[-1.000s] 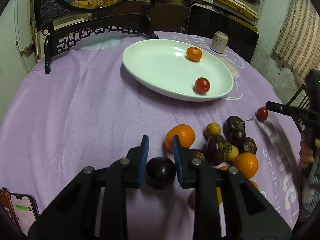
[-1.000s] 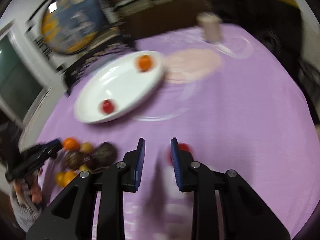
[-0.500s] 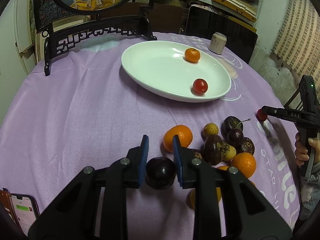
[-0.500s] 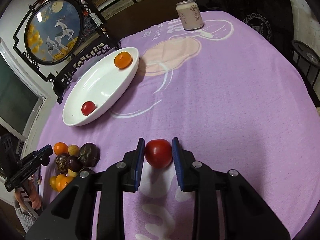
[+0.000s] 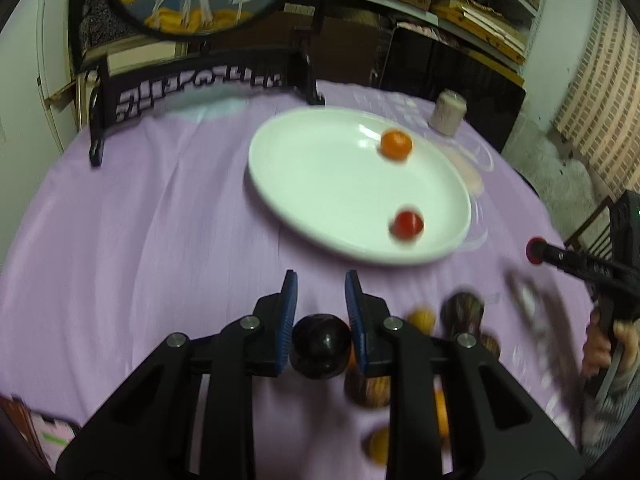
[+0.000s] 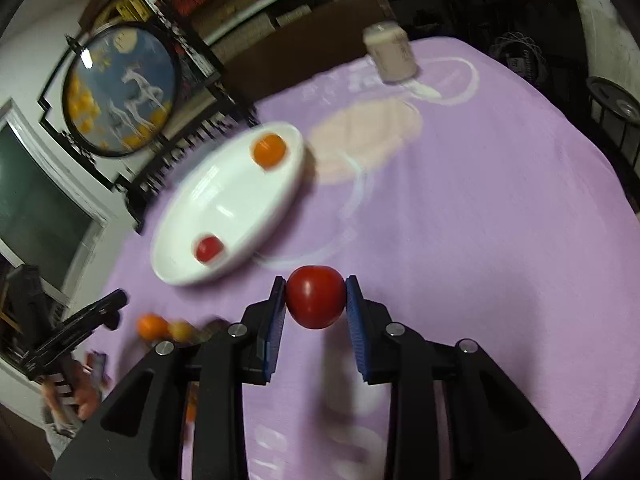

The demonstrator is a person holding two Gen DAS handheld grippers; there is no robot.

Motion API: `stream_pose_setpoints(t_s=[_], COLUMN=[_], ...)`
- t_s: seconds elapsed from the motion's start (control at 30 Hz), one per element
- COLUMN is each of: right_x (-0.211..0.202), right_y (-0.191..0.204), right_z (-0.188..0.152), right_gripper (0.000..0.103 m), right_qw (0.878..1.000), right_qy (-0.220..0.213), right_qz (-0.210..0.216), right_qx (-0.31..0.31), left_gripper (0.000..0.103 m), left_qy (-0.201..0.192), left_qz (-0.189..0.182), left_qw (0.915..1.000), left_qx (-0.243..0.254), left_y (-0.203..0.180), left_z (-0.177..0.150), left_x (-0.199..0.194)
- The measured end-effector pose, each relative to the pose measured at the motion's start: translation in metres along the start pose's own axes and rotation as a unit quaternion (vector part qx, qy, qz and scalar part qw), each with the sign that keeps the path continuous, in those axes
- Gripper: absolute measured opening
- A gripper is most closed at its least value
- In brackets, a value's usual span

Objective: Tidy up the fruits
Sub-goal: 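Carry the plum and tomato to the white plate and release both, then grasp another mandarin with the left gripper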

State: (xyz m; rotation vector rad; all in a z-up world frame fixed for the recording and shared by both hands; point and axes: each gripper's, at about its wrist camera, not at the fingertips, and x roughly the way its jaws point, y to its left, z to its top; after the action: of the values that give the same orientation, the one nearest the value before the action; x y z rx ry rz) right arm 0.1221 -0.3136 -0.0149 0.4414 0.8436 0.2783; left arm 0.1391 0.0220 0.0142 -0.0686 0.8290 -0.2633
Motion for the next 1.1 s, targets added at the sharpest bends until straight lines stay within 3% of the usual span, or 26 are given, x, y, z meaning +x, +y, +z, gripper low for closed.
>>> stream_pose_setpoints(t_s=[0.13, 0.3, 0.37, 0.4, 0.43, 0.47, 0.7, 0.93, 1.1], right_x=[0.023, 0.07, 0.084, 0.092, 0.095, 0.095, 0.071, 0.032, 0.011], right_y=[0.04, 0.084, 0.089, 0.09, 0.088, 0.087, 0.085, 0.086, 0.072], right_z=[0.024, 0.041, 0.045, 0.046, 0.046, 0.045, 0.046, 0.018, -0.004], right_gripper=[0.031, 0.031, 0.032, 0.046, 0.055, 0.059, 0.059, 0.06, 0.063], right_qw=[0.999, 0.997, 0.996, 0.997, 0.997, 0.997, 0.998, 0.996, 0.998], right_qy=[0.008, 0.016, 0.016, 0.018, 0.02, 0.016, -0.01, -0.022, -0.02], right_qz=[0.013, -0.003, -0.01, -0.014, -0.017, -0.016, 0.001, -0.003, 0.01], right_qx=[-0.033, -0.081, -0.083, -0.08, -0.078, -0.075, -0.069, -0.082, -0.055], left_gripper=[0.025, 0.025, 0.033, 0.044, 0.048, 0.05, 0.05, 0.05, 0.061], left_qy=[-0.018, -0.007, -0.001, 0.002, 0.001, 0.0, 0.001, -0.005, -0.001], left_qz=[0.002, 0.004, 0.007, 0.008, 0.01, 0.011, 0.008, 0.012, 0.003], left_qw=[0.9998, 0.9999, 0.9999, 0.9999, 0.9999, 0.9999, 0.9997, 0.9995, 0.9998], left_qx=[0.003, -0.008, -0.008, -0.009, -0.009, -0.01, -0.023, -0.029, -0.018], left_y=[-0.014, -0.02, -0.02, -0.018, -0.017, -0.015, -0.007, -0.001, -0.001], left_z=[0.038, 0.054, 0.055, 0.055, 0.054, 0.054, 0.047, 0.02, -0.007], left_x=[0.017, 0.05, 0.061, 0.066, 0.066, 0.067, 0.061, 0.03, 0.008])
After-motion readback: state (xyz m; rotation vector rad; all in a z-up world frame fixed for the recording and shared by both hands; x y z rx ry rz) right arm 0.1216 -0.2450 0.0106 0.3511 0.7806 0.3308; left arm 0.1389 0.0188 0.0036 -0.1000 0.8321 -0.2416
